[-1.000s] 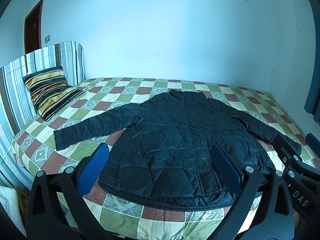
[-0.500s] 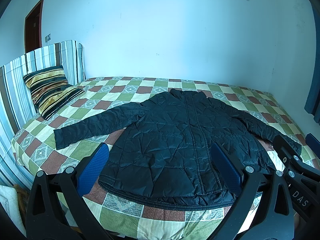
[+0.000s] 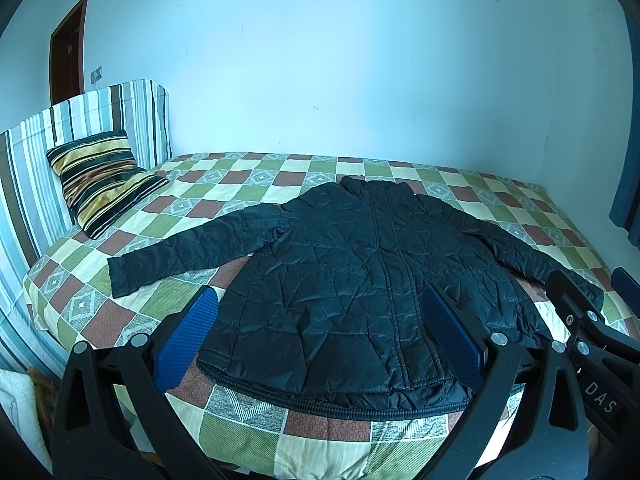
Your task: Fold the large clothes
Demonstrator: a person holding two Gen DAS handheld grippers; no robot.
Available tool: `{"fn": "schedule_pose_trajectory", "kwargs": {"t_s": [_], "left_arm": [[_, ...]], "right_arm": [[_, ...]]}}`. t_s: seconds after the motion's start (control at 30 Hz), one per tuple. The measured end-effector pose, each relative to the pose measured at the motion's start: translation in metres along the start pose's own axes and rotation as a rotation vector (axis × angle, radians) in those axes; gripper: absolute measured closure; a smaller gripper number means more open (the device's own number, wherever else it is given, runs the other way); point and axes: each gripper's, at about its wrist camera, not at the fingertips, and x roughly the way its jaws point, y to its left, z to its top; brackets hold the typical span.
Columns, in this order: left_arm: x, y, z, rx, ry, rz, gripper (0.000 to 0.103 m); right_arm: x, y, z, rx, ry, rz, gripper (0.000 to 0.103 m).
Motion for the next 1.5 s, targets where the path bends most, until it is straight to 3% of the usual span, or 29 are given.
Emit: {"fn": "schedule_pose_trajectory", "kwargs": {"t_s": [0.87,1.03,1.13,1.27,1.5], "left_arm": [[0.001,0.002,-0.006,0.001,0.006,0.0,0.002],[0.021,0.006,-0.018,0.017,0.026,0.0,0.002],[0.036,0.008,-0.016,0.011,0.043,0.028,0.002],[0.077,0.025,-0.016,0.007,0.093,0.131,0.002],[0.156,0.073,-0.017,0.007,0.185,0.358,0.002]], "right_arm": [[0.001,-0.001,-0.007,0.001,0.005,0.002,0.005],[0.013,0.0,-0.012,-0.002,0.029,0.012,0.005],[0.023,-0.007,-0.015,0.022,0.044,0.016,0.005],[0.046,-0.034,-0.019,0.09,0.075,-0.026,0.005],[0.096,-0.114,-0.022,0.207,0.106,-0.219,0.005]]}}
